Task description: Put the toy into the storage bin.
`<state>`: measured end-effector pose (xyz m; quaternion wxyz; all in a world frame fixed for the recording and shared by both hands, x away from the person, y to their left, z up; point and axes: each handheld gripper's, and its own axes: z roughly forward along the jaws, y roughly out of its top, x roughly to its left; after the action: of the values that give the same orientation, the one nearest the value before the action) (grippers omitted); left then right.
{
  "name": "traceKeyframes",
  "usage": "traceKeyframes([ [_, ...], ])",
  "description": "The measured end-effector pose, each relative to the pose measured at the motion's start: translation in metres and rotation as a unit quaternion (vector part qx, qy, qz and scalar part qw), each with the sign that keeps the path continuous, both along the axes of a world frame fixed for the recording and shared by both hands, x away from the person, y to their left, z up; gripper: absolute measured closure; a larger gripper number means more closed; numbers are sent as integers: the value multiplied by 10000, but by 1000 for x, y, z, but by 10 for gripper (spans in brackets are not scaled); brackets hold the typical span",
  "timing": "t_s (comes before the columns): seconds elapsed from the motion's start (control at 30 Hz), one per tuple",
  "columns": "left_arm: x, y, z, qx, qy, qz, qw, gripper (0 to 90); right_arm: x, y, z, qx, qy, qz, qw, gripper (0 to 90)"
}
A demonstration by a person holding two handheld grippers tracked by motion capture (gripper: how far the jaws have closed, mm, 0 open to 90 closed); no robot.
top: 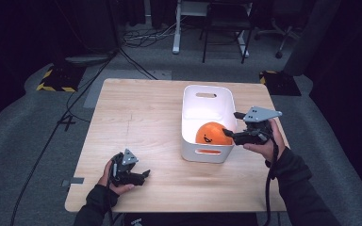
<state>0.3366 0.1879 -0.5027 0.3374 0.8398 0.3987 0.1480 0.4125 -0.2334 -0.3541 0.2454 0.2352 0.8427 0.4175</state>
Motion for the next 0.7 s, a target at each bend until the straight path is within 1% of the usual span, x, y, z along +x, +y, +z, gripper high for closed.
traceKeyframes([
  [0.07,0,0,0,10,-4,-9,10000,163,0,-2,1,2,-44,5,10000,262],
  [0.1,0,0,0,9,-4,-8,10000,163,0,-3,1,11,-7,-15,10000,262],
  [0.13,0,0,0,9,-3,-8,10000,163,0,-4,1,7,-44,-15,10000,262],
  [0.2,0,0,0,3,0,0,10000,163,-1,-5,2,50,-44,-69,10000,262],
  [0.23,0,0,0,9,-2,-11,10000,163,-1,-7,3,2,-69,-66,10000,262],
  [0.5,0,0,0,11,-5,-9,10000,163,-4,-13,6,10,-104,-160,9998,263],
  [0.57,0,0,0,5,-2,-3,10000,163,-5,-17,7,10,-136,-199,9997,266],
  [0.63,0,0,0,-1,-2,0,10000,163,-5,-21,7,41,-187,-215,9996,274],
  [0.7,0,0,0,8,-5,0,10000,163,-6,-22,8,63,-188,-240,9995,274],
])
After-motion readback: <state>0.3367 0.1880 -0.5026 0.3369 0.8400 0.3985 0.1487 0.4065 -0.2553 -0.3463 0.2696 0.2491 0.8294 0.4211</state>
